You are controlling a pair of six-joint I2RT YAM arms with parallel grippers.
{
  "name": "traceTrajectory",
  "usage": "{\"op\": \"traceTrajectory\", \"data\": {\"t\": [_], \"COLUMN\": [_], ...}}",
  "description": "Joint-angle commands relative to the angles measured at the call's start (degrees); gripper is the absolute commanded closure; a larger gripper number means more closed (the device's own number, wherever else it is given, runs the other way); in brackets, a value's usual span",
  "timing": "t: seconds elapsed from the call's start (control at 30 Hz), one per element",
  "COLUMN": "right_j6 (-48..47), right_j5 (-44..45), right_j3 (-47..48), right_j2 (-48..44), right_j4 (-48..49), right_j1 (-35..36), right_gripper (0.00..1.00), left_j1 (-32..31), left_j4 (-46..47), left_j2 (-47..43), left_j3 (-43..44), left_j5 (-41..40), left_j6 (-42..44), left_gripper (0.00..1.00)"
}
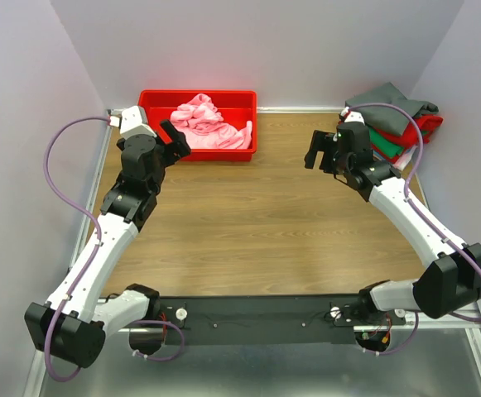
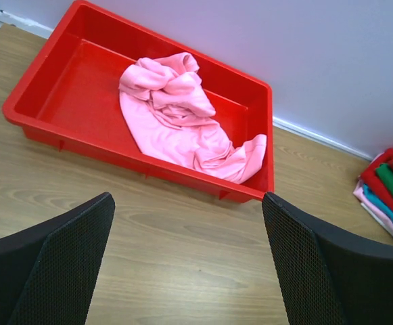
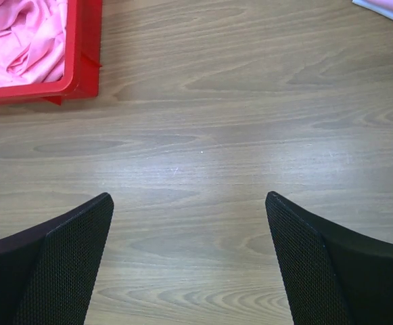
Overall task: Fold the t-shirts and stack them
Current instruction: Grab the tshirt from the pile
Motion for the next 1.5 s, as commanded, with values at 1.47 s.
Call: {"op": "traceTrajectory", "data": {"t": [1.47], "right_j6": [0.6], "right_j5": [10.9], "right_j3": [2.5], "right_j2": [6.7], "right_j4": [0.4], "right_j1": [-1.0], "right_gripper": [0.0], "left_j1": [3.9], "left_j4": [-18.1], "left_j2": [71.0], "left_j3": [65.5], "left_j5": [1.3], "left_j6": [9.4], "left_gripper": [0.02]}}
